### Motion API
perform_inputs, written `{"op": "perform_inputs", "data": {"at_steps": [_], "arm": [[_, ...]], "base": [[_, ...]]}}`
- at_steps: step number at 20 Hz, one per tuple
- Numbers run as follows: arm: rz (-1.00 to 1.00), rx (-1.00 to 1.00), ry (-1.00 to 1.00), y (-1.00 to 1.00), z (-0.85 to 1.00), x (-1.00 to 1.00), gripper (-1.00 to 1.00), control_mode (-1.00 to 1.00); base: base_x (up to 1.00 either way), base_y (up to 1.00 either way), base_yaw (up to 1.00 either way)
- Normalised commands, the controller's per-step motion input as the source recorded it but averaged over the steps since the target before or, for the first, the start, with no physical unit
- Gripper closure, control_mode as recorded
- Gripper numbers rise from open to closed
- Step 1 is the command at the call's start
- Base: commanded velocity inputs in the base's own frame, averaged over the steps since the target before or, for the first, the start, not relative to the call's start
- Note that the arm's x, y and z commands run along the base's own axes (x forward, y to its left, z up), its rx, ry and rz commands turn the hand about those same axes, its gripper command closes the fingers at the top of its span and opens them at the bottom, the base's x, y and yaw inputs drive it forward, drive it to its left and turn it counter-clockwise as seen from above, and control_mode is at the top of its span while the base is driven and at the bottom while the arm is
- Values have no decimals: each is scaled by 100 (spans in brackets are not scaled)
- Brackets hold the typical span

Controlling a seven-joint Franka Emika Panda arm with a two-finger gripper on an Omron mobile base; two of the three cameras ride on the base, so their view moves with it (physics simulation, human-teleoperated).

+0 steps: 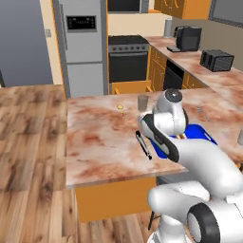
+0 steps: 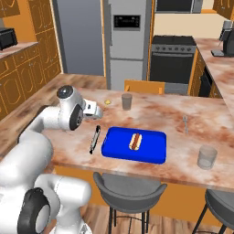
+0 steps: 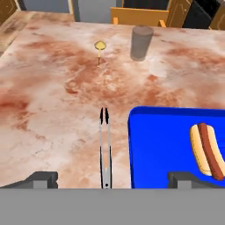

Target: Take the tongs from the drawer on the left and place them on the dining counter next to the tray containing the hot dog.

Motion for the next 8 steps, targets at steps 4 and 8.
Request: {"op": "perform_inputs", "data": {"at_steps": [4,8], "arm": [[0,0,-29,0,94,-79,-100,-100],[0,0,-30,0,74,-76,-100,-100]], "base": [[0,0,0],[0,0,0]]}}
